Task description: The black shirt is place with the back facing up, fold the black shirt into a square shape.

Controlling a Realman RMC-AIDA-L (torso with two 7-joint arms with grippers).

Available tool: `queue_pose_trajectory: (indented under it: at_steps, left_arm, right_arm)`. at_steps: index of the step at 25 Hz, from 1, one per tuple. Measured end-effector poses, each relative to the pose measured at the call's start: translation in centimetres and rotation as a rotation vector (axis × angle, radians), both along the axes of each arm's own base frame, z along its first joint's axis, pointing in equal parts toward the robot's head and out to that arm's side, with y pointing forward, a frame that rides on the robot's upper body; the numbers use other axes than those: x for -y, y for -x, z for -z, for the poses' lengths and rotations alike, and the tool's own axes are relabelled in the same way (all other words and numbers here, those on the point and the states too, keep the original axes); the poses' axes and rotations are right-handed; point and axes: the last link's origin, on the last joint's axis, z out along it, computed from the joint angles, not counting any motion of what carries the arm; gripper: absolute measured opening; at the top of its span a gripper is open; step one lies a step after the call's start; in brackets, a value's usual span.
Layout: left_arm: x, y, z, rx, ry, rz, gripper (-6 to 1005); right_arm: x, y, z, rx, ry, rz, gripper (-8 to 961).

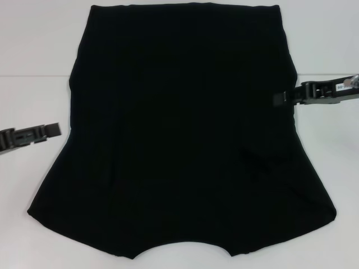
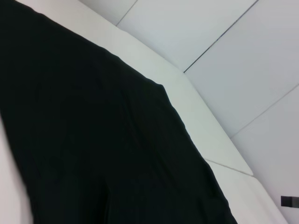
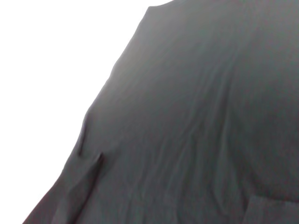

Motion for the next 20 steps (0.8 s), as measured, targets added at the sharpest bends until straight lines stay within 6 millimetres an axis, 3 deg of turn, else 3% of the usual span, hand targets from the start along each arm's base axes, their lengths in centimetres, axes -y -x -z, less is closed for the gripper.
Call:
queue_pose_trajectory:
  at_steps: [8, 20]
  left_arm:
    - [2.8, 2.9, -0.4, -0.055, 0.179, -0.211, 657]
    - [3.7, 4.0, 0.5, -0.083, 0.253, -0.309, 457]
  right_arm:
    - [-0.1, -2.1, -1.6, -0.05, -0.047, 0.086, 363]
    - [0.2, -2.8, -2.0, -0.065, -0.061, 0.108, 372]
